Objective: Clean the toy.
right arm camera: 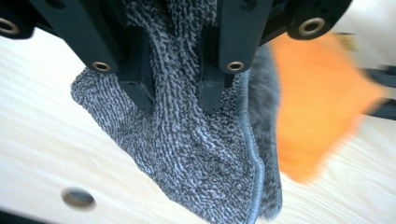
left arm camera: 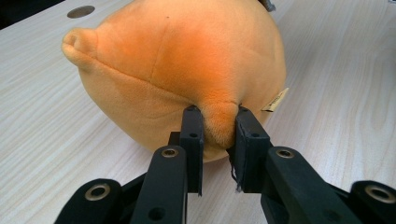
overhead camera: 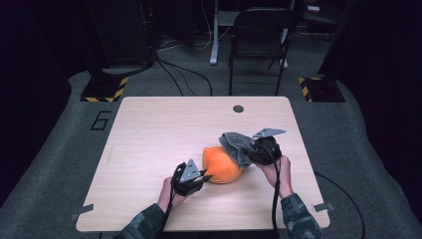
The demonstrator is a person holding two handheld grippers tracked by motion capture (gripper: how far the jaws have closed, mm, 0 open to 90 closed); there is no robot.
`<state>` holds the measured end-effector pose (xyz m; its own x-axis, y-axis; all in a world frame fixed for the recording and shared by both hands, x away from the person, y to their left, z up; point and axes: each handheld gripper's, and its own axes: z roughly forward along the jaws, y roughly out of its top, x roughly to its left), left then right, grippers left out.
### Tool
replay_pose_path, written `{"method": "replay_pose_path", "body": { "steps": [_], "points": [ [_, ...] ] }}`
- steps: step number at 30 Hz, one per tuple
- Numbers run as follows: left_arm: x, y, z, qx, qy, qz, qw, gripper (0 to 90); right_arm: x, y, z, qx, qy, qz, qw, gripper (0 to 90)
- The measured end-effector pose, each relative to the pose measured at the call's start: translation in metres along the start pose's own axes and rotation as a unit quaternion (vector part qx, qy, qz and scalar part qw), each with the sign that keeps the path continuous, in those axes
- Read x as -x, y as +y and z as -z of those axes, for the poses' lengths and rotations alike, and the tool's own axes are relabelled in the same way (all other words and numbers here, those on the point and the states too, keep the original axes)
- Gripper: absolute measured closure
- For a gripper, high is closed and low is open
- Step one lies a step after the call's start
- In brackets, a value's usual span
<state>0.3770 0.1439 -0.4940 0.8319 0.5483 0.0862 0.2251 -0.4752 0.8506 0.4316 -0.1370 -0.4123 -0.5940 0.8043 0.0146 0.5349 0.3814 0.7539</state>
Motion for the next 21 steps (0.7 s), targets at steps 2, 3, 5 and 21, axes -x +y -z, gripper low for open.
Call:
{"method": "replay_pose_path", "body": {
  "steps": [2,3,5,21],
  "points": [
    [0.000,0.000,0.000,-0.001,0.002,-0.002,1.0000,76.1,-0.010,0.006,0.006,0.018,0.013,0.005,0.9997,70.9],
    [0.001,0.001,0.000,0.000,0.002,-0.003,1.0000,76.1,-0.015,0.008,0.008,0.028,0.023,0.005,0.9993,70.9],
    [0.001,0.001,0.000,0.000,0.003,-0.005,1.0000,76.1,-0.025,0.013,0.013,0.042,0.038,0.006,0.9984,71.0],
    [0.002,0.002,-0.004,0.000,0.000,-0.009,1.0000,76.1,-0.066,0.010,-0.021,0.013,0.065,0.048,0.9967,70.5]
  ]
}}
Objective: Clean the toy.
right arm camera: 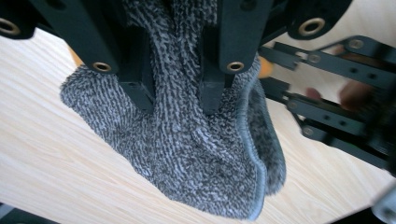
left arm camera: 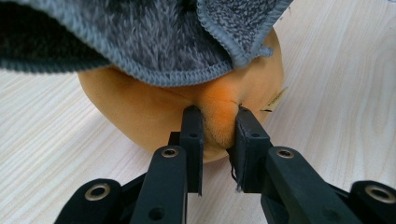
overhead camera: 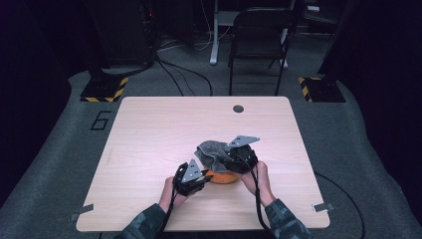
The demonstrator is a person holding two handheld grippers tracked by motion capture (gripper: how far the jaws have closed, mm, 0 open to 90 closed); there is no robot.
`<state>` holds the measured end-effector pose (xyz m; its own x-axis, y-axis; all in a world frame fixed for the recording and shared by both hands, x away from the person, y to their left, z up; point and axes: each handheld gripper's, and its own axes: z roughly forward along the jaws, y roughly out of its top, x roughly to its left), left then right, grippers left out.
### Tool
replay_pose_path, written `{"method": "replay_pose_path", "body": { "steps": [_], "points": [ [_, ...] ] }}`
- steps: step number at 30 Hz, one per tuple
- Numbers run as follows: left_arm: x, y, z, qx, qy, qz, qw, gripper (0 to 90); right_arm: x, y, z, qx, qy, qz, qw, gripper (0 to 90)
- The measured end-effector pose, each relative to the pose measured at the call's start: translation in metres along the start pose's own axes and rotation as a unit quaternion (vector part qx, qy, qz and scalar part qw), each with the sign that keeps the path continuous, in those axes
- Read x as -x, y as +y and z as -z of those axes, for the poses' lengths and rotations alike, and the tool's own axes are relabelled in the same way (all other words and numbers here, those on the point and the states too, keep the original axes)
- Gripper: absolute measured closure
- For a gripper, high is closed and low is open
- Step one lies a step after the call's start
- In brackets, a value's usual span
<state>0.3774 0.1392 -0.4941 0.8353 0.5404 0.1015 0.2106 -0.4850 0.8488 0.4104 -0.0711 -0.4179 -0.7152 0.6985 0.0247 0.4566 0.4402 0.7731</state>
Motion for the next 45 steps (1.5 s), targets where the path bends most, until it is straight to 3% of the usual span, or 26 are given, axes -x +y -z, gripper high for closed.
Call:
{"method": "replay_pose_path", "body": {
  "steps": [4,14,25,29,35,38,42,45],
  "points": [
    [0.001,0.000,0.000,-0.002,-0.001,-0.001,1.0000,76.0,0.006,-0.003,0.002,-0.006,-0.009,0.007,0.9999,70.3],
    [0.001,0.000,0.000,-0.001,-0.003,0.001,1.0000,76.1,0.028,-0.013,0.009,-0.027,-0.023,-0.011,0.9993,70.2],
    [0.001,-0.001,0.000,-0.001,-0.004,0.003,1.0000,76.1,0.062,-0.031,0.007,-0.064,-0.040,-0.056,0.9956,70.3],
    [0.001,-0.001,-0.001,0.001,-0.005,0.003,1.0000,76.0,0.074,-0.040,0.003,-0.076,-0.048,-0.079,0.9928,70.4],
    [0.001,-0.001,-0.001,0.002,-0.005,0.003,1.0000,76.0,0.084,-0.049,-0.003,-0.093,-0.048,-0.085,0.9909,70.7],
    [0.000,-0.001,-0.001,0.001,-0.005,0.004,1.0000,76.0,0.089,-0.055,-0.009,-0.116,-0.061,-0.084,0.9877,70.7],
    [-0.001,-0.002,0.000,0.000,-0.006,0.009,0.9999,76.0,0.093,-0.069,-0.027,-0.159,-0.070,-0.089,0.9807,70.7],
    [-0.001,-0.002,0.000,0.001,-0.005,0.009,0.9999,76.0,0.093,-0.068,-0.030,-0.166,-0.073,-0.088,0.9795,70.7]
  ]
}}
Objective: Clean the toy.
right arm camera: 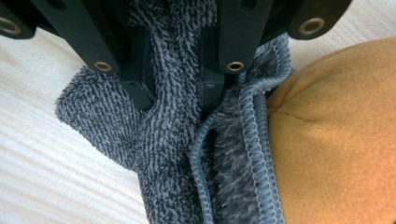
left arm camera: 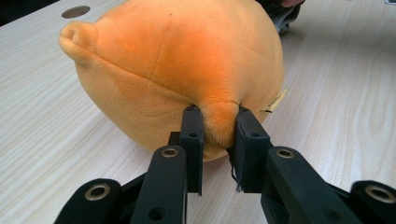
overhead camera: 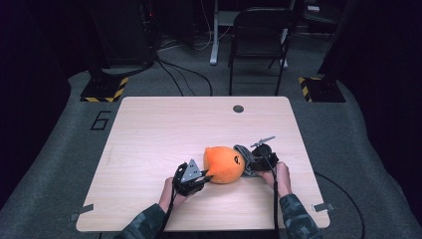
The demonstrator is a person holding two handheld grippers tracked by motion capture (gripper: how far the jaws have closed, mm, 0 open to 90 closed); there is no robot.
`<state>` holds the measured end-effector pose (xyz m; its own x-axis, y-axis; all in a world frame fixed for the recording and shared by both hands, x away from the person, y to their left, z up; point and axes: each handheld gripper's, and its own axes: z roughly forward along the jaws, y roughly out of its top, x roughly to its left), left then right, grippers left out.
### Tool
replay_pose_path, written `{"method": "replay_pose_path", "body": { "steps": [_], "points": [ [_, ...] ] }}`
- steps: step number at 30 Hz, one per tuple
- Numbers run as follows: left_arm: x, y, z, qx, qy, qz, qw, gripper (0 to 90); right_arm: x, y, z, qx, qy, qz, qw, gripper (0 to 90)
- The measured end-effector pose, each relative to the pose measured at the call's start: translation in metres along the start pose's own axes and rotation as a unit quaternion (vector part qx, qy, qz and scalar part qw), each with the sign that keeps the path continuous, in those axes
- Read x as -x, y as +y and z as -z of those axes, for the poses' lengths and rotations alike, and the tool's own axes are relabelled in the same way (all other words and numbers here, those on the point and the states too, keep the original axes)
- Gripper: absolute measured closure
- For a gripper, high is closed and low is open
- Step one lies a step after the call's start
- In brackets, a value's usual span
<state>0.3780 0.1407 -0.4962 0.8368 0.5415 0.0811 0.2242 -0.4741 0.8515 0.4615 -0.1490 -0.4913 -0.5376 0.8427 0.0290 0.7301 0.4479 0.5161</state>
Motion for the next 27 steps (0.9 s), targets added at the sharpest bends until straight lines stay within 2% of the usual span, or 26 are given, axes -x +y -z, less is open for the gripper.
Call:
{"method": "replay_pose_path", "body": {
  "steps": [4,6,9,12,15,18,19,21,24,26,27],
  "points": [
    [0.000,0.000,0.000,0.000,0.000,-0.002,1.0000,76.0,0.003,0.001,0.007,0.006,-0.006,0.003,1.0000,70.8],
    [0.000,0.000,0.000,0.000,0.000,-0.002,1.0000,75.9,0.007,0.002,0.016,0.019,-0.006,-0.006,0.9998,71.0],
    [0.000,0.000,0.000,0.001,0.000,-0.002,1.0000,75.9,0.011,0.005,0.035,0.054,-0.001,-0.011,0.9985,71.2],
    [0.000,0.000,0.000,0.001,0.000,-0.002,1.0000,75.9,0.007,0.010,0.059,0.097,0.013,-0.020,0.9950,71.2],
    [0.000,0.000,0.000,0.001,0.000,-0.002,1.0000,75.8,-0.002,0.015,0.079,0.134,0.023,-0.006,0.9907,71.2],
    [-0.001,0.000,0.000,0.002,0.000,-0.001,1.0000,75.8,-0.023,0.021,0.093,0.162,0.041,0.016,0.9858,71.2],
    [-0.001,0.000,0.000,0.002,0.000,-0.001,1.0000,75.7,-0.028,0.023,0.094,0.165,0.045,0.020,0.9850,71.2],
    [-0.001,0.000,0.000,0.002,0.000,-0.001,1.0000,75.5,-0.044,0.026,0.086,0.155,0.059,0.044,0.9852,71.2],
    [-0.001,0.000,0.000,0.000,0.001,0.001,1.0000,74.6,-0.056,0.026,0.066,0.122,0.041,0.067,0.9894,71.3],
    [-0.002,-0.001,0.000,0.004,0.000,0.001,1.0000,73.3,-0.058,0.026,0.057,0.115,0.028,0.070,0.9905,71.5],
    [-0.002,-0.001,-0.001,0.006,-0.001,0.002,1.0000,72.5,-0.057,0.026,0.056,0.118,0.029,0.069,0.9902,71.5]
  ]
}}
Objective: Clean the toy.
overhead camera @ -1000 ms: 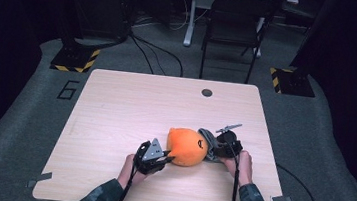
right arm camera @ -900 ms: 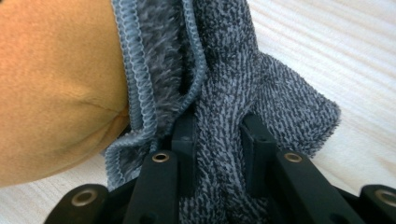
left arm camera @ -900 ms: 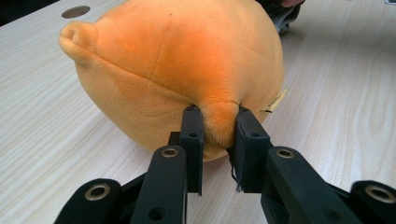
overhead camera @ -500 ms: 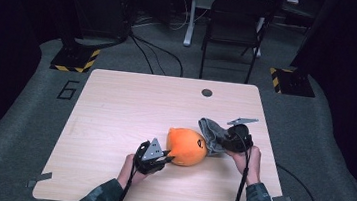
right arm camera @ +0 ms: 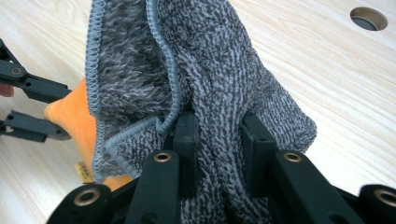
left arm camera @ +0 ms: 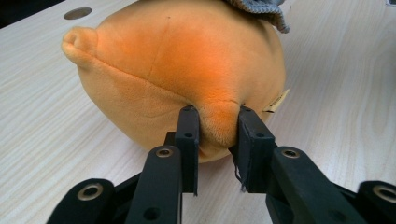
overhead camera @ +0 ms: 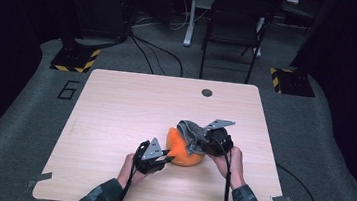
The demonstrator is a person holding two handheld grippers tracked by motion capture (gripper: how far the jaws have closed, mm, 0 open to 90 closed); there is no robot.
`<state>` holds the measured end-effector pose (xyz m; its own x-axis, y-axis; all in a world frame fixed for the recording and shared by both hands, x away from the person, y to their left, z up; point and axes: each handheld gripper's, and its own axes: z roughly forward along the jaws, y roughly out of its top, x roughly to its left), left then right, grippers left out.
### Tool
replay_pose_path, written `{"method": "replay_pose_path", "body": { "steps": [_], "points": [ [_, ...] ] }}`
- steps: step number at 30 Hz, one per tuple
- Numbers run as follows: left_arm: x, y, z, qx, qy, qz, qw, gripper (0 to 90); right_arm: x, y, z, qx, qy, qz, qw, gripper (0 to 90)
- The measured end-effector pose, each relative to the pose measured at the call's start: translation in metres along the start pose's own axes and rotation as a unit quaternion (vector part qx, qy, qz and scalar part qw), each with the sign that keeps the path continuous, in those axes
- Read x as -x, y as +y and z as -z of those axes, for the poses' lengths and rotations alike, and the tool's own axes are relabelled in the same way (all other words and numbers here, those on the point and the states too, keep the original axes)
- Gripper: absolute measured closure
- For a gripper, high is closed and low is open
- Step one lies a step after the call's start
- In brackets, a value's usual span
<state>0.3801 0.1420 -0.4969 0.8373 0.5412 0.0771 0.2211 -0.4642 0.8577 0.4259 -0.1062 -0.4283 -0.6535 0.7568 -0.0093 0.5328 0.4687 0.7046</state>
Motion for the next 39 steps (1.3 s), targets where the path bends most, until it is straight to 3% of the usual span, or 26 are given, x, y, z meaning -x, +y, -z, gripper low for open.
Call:
{"method": "replay_pose_path", "body": {
  "steps": [8,12,14,20,22,24,39],
  "points": [
    [-0.004,0.001,0.000,0.006,-0.002,-0.002,1.0000,54.1,0.003,-0.003,-0.010,-0.002,-0.009,0.003,1.0000,72.2],
    [-0.005,0.001,0.000,0.008,0.006,-0.023,0.9997,38.7,0.004,-0.001,-0.012,-0.007,-0.008,0.003,0.9999,72.3],
    [-0.006,-0.001,0.000,0.011,0.004,-0.020,0.9997,31.2,0.005,-0.001,-0.013,-0.009,-0.008,0.002,0.9999,72.4],
    [-0.007,-0.004,-0.002,0.012,0.008,-0.052,0.9985,21.1,0.011,0.000,-0.017,-0.014,0.000,-0.013,0.9998,72.5],
    [-0.008,-0.006,-0.006,0.002,0.018,-0.057,0.9982,20.4,0.014,0.000,-0.019,-0.011,0.003,-0.014,0.9998,72.4],
    [-0.009,-0.008,-0.009,0.001,0.021,-0.058,0.9981,19.9,0.016,0.000,-0.019,-0.012,0.006,-0.023,0.9996,72.4],
    [-0.007,-0.010,-0.026,-0.005,0.038,-0.083,0.9958,21.0,0.018,0.001,-0.021,-0.014,0.004,-0.020,0.9997,72.5]
  ]
}}
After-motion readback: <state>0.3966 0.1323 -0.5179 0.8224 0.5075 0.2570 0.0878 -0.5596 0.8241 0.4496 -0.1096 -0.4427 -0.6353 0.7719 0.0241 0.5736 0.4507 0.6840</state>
